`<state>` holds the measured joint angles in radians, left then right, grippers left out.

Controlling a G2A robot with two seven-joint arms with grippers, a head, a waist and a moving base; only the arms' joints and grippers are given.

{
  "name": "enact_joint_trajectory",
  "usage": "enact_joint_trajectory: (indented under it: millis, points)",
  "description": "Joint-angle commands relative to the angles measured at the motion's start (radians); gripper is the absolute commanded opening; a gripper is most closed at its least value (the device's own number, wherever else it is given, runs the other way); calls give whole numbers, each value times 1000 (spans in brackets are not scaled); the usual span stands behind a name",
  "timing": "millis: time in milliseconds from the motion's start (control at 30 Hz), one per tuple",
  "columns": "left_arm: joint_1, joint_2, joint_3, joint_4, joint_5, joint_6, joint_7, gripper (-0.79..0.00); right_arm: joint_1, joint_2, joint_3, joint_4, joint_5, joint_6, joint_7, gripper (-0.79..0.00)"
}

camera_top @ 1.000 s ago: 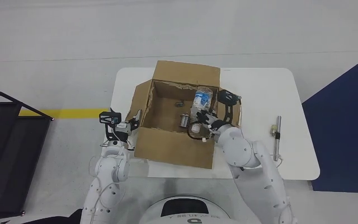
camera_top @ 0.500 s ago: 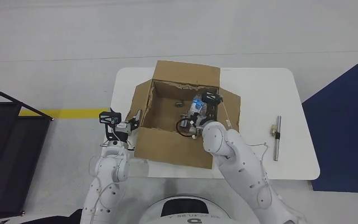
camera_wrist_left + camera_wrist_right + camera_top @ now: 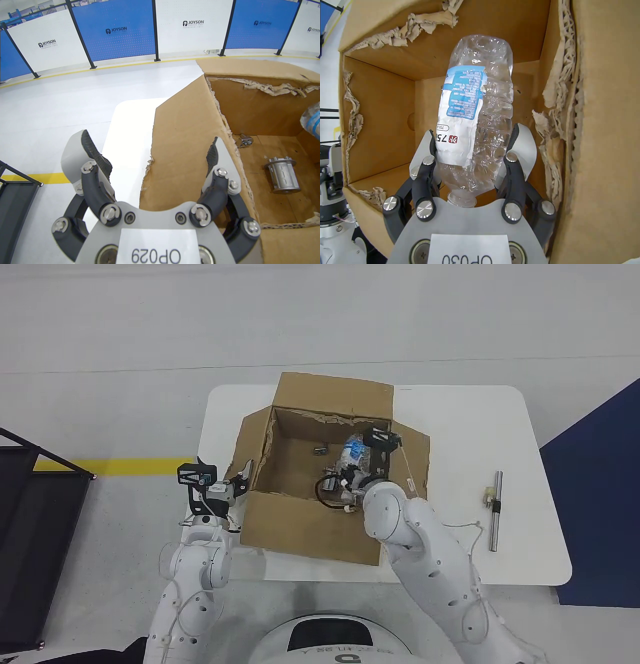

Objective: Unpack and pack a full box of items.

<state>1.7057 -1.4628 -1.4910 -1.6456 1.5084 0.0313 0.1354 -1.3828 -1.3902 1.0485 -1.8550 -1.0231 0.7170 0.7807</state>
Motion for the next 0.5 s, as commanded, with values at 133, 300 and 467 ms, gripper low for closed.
enact_joint_trajectory:
  millis: [133, 300, 467]
  points:
    - [0, 0, 0, 0, 0, 0, 0, 0, -190, 30, 177, -310, 139, -168, 44, 0]
    - [0, 0, 0, 0, 0, 0, 0, 0, -398, 46, 460, -495, 404, -340, -40, 0]
    - [0, 0, 0, 0, 0, 0, 0, 0, -570, 50, 761, -495, 680, -550, -108, 0]
